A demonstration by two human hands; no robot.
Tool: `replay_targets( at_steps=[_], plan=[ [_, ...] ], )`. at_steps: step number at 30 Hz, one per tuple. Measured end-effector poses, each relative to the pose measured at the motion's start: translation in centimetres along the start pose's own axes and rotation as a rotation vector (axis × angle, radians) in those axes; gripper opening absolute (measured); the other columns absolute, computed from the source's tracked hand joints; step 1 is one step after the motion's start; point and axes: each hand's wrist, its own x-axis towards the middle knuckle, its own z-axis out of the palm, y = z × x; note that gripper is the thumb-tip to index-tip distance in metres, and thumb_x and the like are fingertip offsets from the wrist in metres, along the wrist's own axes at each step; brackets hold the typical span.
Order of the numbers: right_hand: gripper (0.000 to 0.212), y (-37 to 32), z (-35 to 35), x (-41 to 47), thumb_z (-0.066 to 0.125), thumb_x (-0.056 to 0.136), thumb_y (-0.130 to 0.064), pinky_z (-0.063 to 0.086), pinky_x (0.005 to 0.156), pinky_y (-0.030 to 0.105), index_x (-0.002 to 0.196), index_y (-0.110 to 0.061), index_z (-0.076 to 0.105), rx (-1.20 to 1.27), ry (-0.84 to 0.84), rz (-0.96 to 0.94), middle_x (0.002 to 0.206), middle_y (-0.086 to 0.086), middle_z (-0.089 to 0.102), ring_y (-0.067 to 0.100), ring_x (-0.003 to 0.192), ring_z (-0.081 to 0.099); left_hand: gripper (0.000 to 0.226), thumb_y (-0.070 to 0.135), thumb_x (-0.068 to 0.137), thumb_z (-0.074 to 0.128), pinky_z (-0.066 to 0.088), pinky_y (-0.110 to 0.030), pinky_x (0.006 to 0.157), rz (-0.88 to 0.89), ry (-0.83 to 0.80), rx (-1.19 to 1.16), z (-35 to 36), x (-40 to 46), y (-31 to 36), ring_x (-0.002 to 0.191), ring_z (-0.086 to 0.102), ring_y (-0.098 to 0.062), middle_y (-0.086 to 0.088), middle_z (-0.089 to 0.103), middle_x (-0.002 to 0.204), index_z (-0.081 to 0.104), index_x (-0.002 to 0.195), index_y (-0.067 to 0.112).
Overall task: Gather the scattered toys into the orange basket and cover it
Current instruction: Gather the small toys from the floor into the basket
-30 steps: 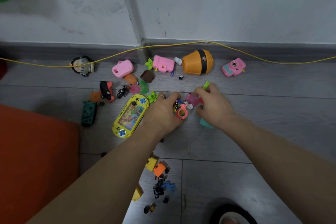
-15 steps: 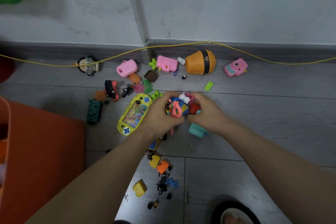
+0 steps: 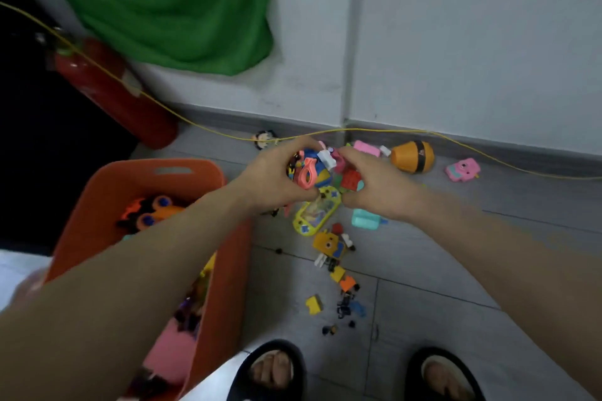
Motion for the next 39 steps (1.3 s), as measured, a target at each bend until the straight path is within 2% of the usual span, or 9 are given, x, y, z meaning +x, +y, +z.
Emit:
replay_targets(
  at_steps=[3,7,11,15,20,25,30,34,39],
  plan=[
    [0.059,-8.0,-0.3,1.8,0.074,0.075,-0.019,0.048,0.077,0.034,0.129,-0.017,0.050,-0.042,0.017,-0.124,0.108,0.004,0.061,0.023,0.096,0.058,0.060,0.019,0.063,0.084,0.048,-0.011,0.076,-0.012,0.113,0.064,-7.6,-4.9,0.8,0.084,0.064,0.003,0.006,0.069,0.100,0.059,0.118,0.025],
    [0.046,-17.9,2.9,4.2,0.071,0.078,-0.019,0.043,0.071,0.030,0.121,-0.016,0.056,-0.026,0.031,-0.236,0.107,0.006,0.064,0.025,0.096,0.060,0.061,0.022,0.069,0.086,0.042,0.000,0.072,-0.102,0.240,0.214,-15.5,-12.2,-0.1,0.088,0.058,0.017,0.017,0.062,0.104,0.056,0.121,0.032],
    [0.036,-22.5,8.3,6.0,0.060,0.089,-0.023,0.045,0.084,0.032,0.125,-0.023,0.059,-0.009,0.031,-0.201,0.116,0.010,0.058,0.028,0.110,0.057,0.076,0.036,0.067,0.086,0.045,-0.010,0.084,-0.272,0.258,0.322,-17.2,-16.9,-4.5,0.108,0.057,-0.010,0.002,0.054,0.120,0.045,0.131,0.037],
    [0.046,-22.4,11.9,5.8,0.040,0.099,-0.026,0.037,0.110,0.040,0.145,-0.024,0.043,-0.036,-0.074,-0.089,0.145,0.015,0.043,0.033,0.131,0.045,0.107,0.069,0.063,0.073,0.036,-0.043,0.108,-0.547,0.133,0.345,-14.3,-18.6,-8.1,0.132,0.035,-0.032,-0.012,0.032,0.139,0.012,0.147,0.043],
    [0.039,-17.7,7.1,4.6,0.038,0.102,-0.024,0.040,0.098,0.031,0.137,-0.016,0.050,-0.081,0.090,0.018,0.140,0.012,0.054,0.030,0.127,0.051,0.078,0.058,0.087,0.058,0.031,-0.045,0.107,-0.624,0.127,0.337,-12.2,-15.5,-7.4,0.129,0.037,-0.044,-0.019,0.032,0.140,0.017,0.149,0.037],
    [0.040,-9.1,1.4,3.0,0.043,0.099,-0.024,0.043,0.095,0.036,0.137,-0.013,0.048,-0.129,0.115,0.193,0.136,0.018,0.055,0.035,0.121,0.053,0.066,0.049,0.094,0.052,0.024,-0.044,0.109,-0.392,0.116,0.456,-8.3,-8.6,-3.2,0.130,0.034,-0.042,-0.025,0.040,0.138,0.025,0.149,0.025],
    [0.049,0.8,-1.9,0.9,0.052,0.096,-0.028,0.036,0.101,0.038,0.141,-0.013,0.044,-0.208,0.167,0.396,0.136,0.025,0.050,0.040,0.126,0.045,0.068,0.050,0.092,0.054,0.023,-0.043,0.112,-0.200,-0.006,0.371,0.8,0.4,0.4,0.135,0.031,-0.039,-0.022,0.040,0.141,0.025,0.148,0.025],
    [0.049,9.3,-2.7,-0.2,0.056,0.091,-0.029,0.032,0.103,0.040,0.137,-0.018,0.043,-0.131,0.188,0.547,0.133,0.022,0.047,0.038,0.130,0.036,0.090,0.056,0.087,0.057,0.024,-0.054,0.114,-0.253,-0.167,0.398,8.6,6.6,0.5,0.143,0.017,-0.042,-0.020,0.019,0.156,0.003,0.154,0.029],
    [0.088,19.2,-2.7,0.2,0.075,0.077,-0.028,0.033,0.108,0.041,0.150,-0.018,0.024,0.033,0.288,0.759,0.146,0.020,0.024,0.039,0.135,0.031,0.102,0.055,0.082,0.064,0.022,-0.049,0.115,-0.230,-0.200,0.511,15.0,12.6,-0.6,0.144,0.018,-0.038,-0.017,0.014,0.159,-0.002,0.155,0.027]
  ],
)
